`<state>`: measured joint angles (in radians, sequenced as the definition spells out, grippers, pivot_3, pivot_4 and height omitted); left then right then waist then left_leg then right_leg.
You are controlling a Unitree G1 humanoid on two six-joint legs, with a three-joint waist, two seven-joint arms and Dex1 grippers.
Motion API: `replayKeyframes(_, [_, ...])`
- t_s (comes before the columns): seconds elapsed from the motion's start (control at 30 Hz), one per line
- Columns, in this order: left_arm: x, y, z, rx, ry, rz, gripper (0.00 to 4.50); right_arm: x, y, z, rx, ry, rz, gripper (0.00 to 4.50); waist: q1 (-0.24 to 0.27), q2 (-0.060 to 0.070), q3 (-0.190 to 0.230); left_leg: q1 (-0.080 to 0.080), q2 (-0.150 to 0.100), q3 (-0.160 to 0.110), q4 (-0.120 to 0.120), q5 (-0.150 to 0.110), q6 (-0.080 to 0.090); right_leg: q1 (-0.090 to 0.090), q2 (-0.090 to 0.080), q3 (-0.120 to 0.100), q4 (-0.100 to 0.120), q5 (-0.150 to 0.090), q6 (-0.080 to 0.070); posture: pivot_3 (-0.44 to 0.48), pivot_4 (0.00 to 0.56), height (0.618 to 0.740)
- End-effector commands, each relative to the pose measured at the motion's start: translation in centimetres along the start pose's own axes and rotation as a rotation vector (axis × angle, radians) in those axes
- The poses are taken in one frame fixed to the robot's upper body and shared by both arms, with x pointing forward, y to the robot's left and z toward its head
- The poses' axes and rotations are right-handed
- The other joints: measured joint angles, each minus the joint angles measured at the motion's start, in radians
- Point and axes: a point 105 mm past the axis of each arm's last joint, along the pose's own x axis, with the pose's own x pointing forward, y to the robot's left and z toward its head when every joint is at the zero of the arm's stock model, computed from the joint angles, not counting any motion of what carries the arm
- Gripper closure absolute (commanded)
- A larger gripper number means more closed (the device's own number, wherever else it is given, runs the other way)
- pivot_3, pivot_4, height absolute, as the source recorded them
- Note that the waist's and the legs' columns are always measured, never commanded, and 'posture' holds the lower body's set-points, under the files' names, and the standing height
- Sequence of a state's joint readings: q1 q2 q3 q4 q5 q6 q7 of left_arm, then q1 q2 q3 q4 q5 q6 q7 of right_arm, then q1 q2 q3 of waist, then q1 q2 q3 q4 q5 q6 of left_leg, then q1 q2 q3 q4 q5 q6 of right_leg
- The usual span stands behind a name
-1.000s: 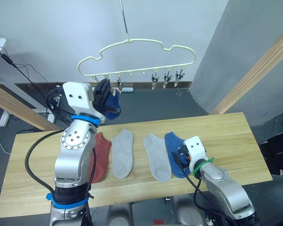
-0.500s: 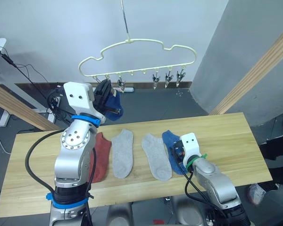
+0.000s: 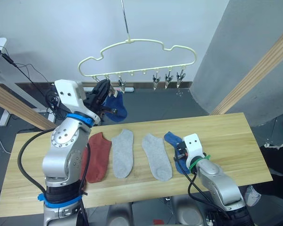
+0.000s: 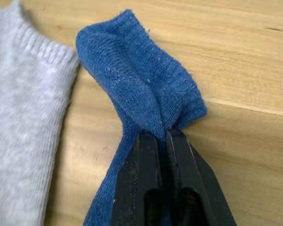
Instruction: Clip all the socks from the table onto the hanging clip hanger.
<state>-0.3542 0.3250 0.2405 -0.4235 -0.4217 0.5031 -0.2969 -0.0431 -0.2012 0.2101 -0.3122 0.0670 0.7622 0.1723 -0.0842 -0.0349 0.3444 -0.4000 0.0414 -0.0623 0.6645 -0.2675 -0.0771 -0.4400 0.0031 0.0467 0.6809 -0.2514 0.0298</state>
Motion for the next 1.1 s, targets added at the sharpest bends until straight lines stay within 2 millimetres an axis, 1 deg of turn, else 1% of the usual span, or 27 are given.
replayKeyframes(0.03, [-0.1,-0.6,2.3,-0.006,-0.055,-0.063,4.50,-1.0,2.8,5.4,-0.050,-0.190,0.157,4.46,-0.003,0.000,0.000,0.000,0.000,0.000,0.000,0.000,0.000,0.000,0.000,0.000,0.000,0.000,0.000,-0.138,0.317,0.740])
replayKeyframes(0.1, [0.0,-0.8,2.6,-0.025,-0.051,-0.084,4.50,-1.3,3.9,7.7,-0.083,-0.267,0.214,4.46,-0.006,0.000,0.000,0.000,0.001,0.000,0.000,0.000,0.000,-0.001,0.001,0.000,0.000,-0.001,0.002,-0.138,0.315,0.740])
replayKeyframes(0.17, [0.1,-1.1,2.8,-0.055,-0.046,-0.107,4.50,-1.1,5.0,9.6,-0.096,-0.323,0.255,4.46,-0.004,0.000,0.000,0.000,0.002,-0.001,0.000,0.000,0.000,-0.001,0.003,0.000,0.000,-0.001,0.002,-0.139,0.311,0.740])
replayKeyframes(0.23, [0.1,-1.4,2.9,-0.076,-0.040,-0.124,4.50,-1.0,5.9,10.9,-0.096,-0.357,0.285,4.46,-0.003,0.000,0.000,0.000,0.003,-0.002,0.000,0.000,0.000,0.000,0.003,-0.001,0.000,-0.001,0.001,-0.137,0.309,0.740])
replayKeyframes(0.3, [0.1,-1.4,3.0,-0.089,-0.037,-0.123,4.50,-0.8,6.4,11.7,-0.084,-0.377,0.305,4.46,0.002,0.000,0.000,0.000,0.003,-0.002,-0.001,0.000,0.000,-0.001,0.003,-0.002,0.000,0.002,-0.003,-0.137,0.308,0.740])
replayKeyframes(0.37, [0.1,-1.4,3.0,-0.102,-0.036,-0.116,4.50,-0.6,7.2,12.6,-0.071,-0.404,0.334,4.46,0.002,0.000,0.000,-0.001,0.002,-0.002,0.000,0.000,0.000,-0.001,0.002,-0.002,0.000,0.002,-0.003,-0.135,0.306,0.740])
replayKeyframes(0.47, [0.1,-1.8,3.3,-0.118,-0.040,-0.126,4.50,-0.2,8.1,13.3,-0.053,-0.421,0.375,4.46,0.002,0.000,0.000,-0.002,0.000,-0.001,0.000,0.000,0.000,-0.001,-0.001,-0.002,0.000,0.002,-0.003,-0.124,0.302,0.740])
replayKeyframes(0.53, [0.2,-1.7,3.3,-0.152,-0.034,-0.110,4.50,0.0,8.7,13.8,-0.042,-0.434,0.391,4.46,0.002,0.000,0.000,-0.002,0.000,-0.002,-0.001,0.000,0.000,-0.001,-0.001,-0.003,0.000,0.002,-0.003,-0.124,0.302,0.740])
replayKeyframes(0.57, [0.1,-1.8,3.3,-0.138,-0.030,-0.119,4.50,0.1,8.9,13.9,-0.036,-0.438,0.402,4.46,0.002,0.000,0.000,-0.002,0.000,-0.002,-0.001,0.000,0.000,-0.001,-0.002,-0.003,0.000,0.002,-0.003,-0.124,0.302,0.740])
replayKeyframes(0.77, [0.0,-2.0,3.2,-0.151,-0.021,-0.124,4.50,-0.2,10.1,14.6,-0.011,-0.463,0.463,4.46,0.002,0.000,0.000,-0.002,0.000,-0.003,-0.001,0.000,0.000,-0.001,-0.001,-0.003,0.000,0.002,-0.003,-0.111,0.299,0.740])
replayKeyframes(0.9, [-0.1,-2.1,3.2,-0.158,-0.017,-0.126,4.50,-0.5,10.5,15.5,0.006,-0.496,0.479,4.46,0.002,0.000,0.000,-0.002,0.000,-0.003,-0.001,0.000,0.000,-0.001,-0.001,-0.003,0.000,0.002,-0.003,-0.111,0.299,0.740])
replayKeyframes(1.1, [-0.1,-1.9,3.1,-0.179,-0.013,-0.120,4.50,-0.7,10.6,16.2,0.033,-0.518,0.490,4.46,0.002,0.000,0.000,-0.002,0.000,-0.003,-0.001,0.000,0.000,-0.001,-0.002,-0.003,0.000,0.002,-0.003,-0.111,0.299,0.740])
